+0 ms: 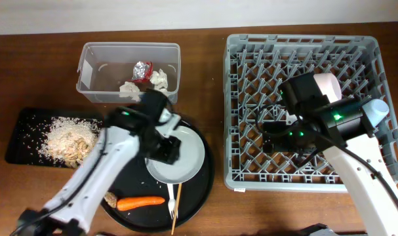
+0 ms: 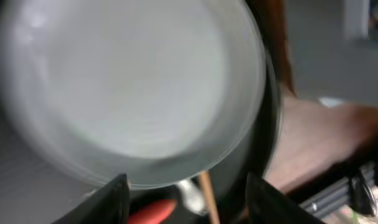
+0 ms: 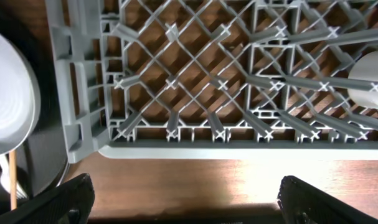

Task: Sort waste into correct bins and load items into the dishwasher rack
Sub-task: 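Set the emptied white plate back on the round tray, then reach the right gripper toward the white plate, then grasp the white plate rim with the right gripper and stand it in the rack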

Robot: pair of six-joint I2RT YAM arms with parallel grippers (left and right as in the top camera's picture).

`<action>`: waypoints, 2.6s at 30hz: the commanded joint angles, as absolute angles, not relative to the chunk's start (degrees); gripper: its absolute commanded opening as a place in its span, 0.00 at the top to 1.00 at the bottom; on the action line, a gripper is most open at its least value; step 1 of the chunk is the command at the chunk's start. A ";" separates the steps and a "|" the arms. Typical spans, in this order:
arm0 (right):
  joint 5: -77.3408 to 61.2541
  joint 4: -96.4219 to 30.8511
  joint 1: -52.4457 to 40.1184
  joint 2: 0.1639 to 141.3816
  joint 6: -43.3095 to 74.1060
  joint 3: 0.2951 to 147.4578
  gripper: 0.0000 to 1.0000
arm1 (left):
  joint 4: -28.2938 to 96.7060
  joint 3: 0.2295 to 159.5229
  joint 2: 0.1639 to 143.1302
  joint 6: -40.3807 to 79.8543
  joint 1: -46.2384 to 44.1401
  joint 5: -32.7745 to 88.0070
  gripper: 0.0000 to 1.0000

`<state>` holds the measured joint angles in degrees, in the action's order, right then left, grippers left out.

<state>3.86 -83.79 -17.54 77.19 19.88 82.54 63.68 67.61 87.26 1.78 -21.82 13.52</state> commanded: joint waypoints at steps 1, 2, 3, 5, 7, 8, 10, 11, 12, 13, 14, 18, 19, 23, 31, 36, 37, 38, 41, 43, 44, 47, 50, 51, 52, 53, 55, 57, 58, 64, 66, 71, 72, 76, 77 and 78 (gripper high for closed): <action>-7.46 -81.19 -17.56 77.19 12.21 82.89 0.02 | 67.24 70.65 81.65 3.97 -12.88 7.64 0.37; -11.25 -79.81 -18.61 77.19 10.46 82.89 0.02 | 67.94 70.65 81.34 5.65 -10.13 7.64 0.36; -12.67 -78.24 -20.64 77.19 10.31 82.89 0.01 | 68.79 70.65 81.34 7.33 -6.76 7.64 0.36; -12.88 -73.67 -28.18 77.84 11.03 82.89 0.01 | 70.17 70.65 81.34 10.09 -0.40 7.68 0.34; -12.86 -69.36 -35.92 81.49 15.11 82.89 0.01 | 70.39 70.65 81.34 10.92 4.14 7.66 0.28; -12.64 -68.36 -37.76 83.37 16.78 82.89 0.01 | 70.39 70.63 81.34 10.92 4.95 7.68 0.28; -9.76 -66.78 -41.58 90.26 23.77 82.89 0.02 | 70.41 70.63 81.34 10.90 5.80 7.66 0.27; -8.54 -66.85 -42.04 94.43 29.32 82.89 0.06 | 70.37 70.63 81.34 10.90 5.80 7.66 0.27; -8.56 -66.57 -42.02 97.86 32.80 82.89 0.07 | 70.39 70.63 81.34 10.90 5.80 7.66 0.25; -8.64 -65.91 -42.02 100.79 34.13 82.89 0.07 | 70.39 70.63 81.34 10.90 5.80 7.66 0.25; -10.04 -65.23 -42.04 103.66 34.61 82.89 0.07 | 70.37 70.63 81.34 10.90 5.80 7.66 0.23; -12.05 -61.60 -42.04 111.11 34.61 82.89 0.12 | 70.32 70.59 81.34 10.90 5.80 7.66 0.23; -12.03 -60.62 -42.04 112.03 34.63 82.87 0.17 | 70.32 70.59 81.34 10.90 5.80 7.66 0.22; -11.81 -57.98 -42.04 114.69 37.28 81.82 0.27 | 70.35 70.59 81.34 10.90 5.80 7.66 0.22; -8.32 -53.08 -42.04 115.50 45.32 79.66 0.50 | 70.57 70.54 81.36 10.90 5.80 7.66 0.21; -8.34 -52.38 -42.04 115.90 48.56 79.64 0.58 | 70.59 70.54 81.36 10.90 5.80 7.66 0.21; -8.34 -52.38 -42.04 115.90 48.56 79.61 0.59 | 70.57 70.54 81.36 10.90 5.80 7.66 0.21; -8.34 -52.45 -42.04 116.16 49.19 79.53 0.61 | 70.57 70.54 81.36 10.90 5.78 7.66 0.21; -8.32 -51.68 -42.04 117.91 52.18 77.91 0.62 | 70.57 70.54 81.36 10.90 5.80 7.66 0.21; -8.12 -51.35 -42.04 118.32 52.18 77.43 0.72 | 70.59 70.54 81.36 10.90 5.80 7.66 0.21; -8.08 -51.33 -42.04 118.32 52.16 77.43 0.76 | 70.59 70.54 81.36 10.90 5.80 7.66 0.21; -8.08 -51.55 -41.93 118.24 51.29 77.47 0.96 | 70.57 70.54 81.36 10.90 5.80 7.66 0.21; -6.76 -51.59 -41.93 116.73 51.27 77.97 0.96 | 70.57 70.54 81.36 10.90 5.80 7.66 0.21; -5.89 -51.59 -41.93 115.52 51.27 78.04 0.96 | 70.57 70.54 81.36 10.90 5.80 7.64 0.21; -5.21 -51.62 -41.93 114.41 50.70 78.26 0.96 | 70.54 70.54 81.36 10.90 5.80 7.66 0.21; -4.01 -51.96 -41.93 112.33 49.74 79.07 0.96 | 70.54 70.54 81.36 10.90 5.80 7.66 0.21; -0.99 -52.86 -41.93 107.72 47.09 80.49 0.96 | 70.52 70.54 81.36 10.90 5.80 7.66 0.21; 6.15 -55.11 -41.87 100.84 44.49 82.39 0.96 | 70.43 70.54 81.36 10.90 5.80 7.66 0.21; 10.52 -55.55 -41.87 97.34 42.54 82.85 0.96 | 70.43 70.54 81.36 10.90 5.80 7.66 0.21; 59.88 -53.82 -40.66 80.05 20.38 82.87 0.96 | 70.30 70.54 81.36 10.90 5.80 7.66 0.21; 73.25 -52.95 -37.10 80.20 18.22 82.85 0.96 | 70.13 70.54 81.36 10.90 5.80 7.66 0.21; 81.91 -48.27 -22.76 84.29 18.87 82.83 0.96 | 70.06 70.54 81.36 10.90 5.80 7.66 0.21; 80.49 -48.12 -20.45 86.21 18.87 82.83 0.96 | 69.93 70.54 81.36 10.90 5.80 7.66 0.21; 74.67 -48.05 -17.89 94.08 18.90 82.83 0.96 | 69.91 70.54 81.36 10.92 5.80 7.66 0.21; 72.14 -47.64 -17.98 96.92 18.90 82.83 0.96 | 69.89 70.54 81.36 10.90 5.80 7.66 0.21; 70.28 -47.51 -17.98 98.70 18.90 82.83 0.96 | 69.89 70.54 81.36 10.92 5.80 7.66 0.21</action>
<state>74.32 -47.86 -18.28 94.96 18.83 82.30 69.93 70.08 81.76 10.37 5.45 7.88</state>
